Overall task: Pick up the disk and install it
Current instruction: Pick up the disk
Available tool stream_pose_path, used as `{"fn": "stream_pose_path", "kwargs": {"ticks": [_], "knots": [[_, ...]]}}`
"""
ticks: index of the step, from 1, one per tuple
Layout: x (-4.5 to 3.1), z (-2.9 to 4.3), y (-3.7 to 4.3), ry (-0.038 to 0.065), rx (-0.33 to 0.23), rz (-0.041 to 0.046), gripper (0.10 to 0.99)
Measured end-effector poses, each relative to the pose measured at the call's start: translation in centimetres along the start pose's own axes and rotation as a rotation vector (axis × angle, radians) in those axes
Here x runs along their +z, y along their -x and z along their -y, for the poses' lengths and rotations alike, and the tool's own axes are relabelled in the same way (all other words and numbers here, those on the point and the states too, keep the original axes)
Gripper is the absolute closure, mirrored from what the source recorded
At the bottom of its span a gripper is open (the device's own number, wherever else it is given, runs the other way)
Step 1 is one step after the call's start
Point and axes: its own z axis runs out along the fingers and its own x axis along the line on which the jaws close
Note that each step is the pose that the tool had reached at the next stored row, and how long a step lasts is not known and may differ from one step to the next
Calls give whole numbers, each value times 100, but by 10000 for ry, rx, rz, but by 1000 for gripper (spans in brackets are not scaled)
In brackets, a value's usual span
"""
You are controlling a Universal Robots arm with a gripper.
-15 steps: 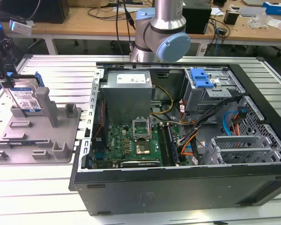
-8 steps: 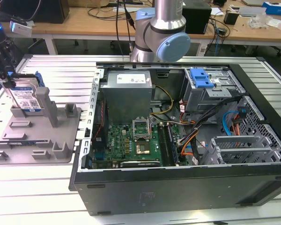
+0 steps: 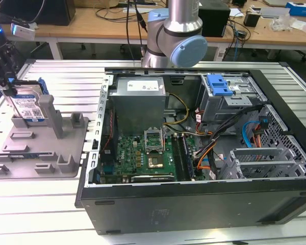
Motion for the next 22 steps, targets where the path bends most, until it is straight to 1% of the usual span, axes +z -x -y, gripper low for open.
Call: {"fn": "stream_pose_path", "kwargs": {"ticks": [10,12,22], "knots": [[10,-1,-21,2,1,0,694],[14,-1,-24,3,2,-1,722],[19,-1,-26,3,1,-1,722]]}}
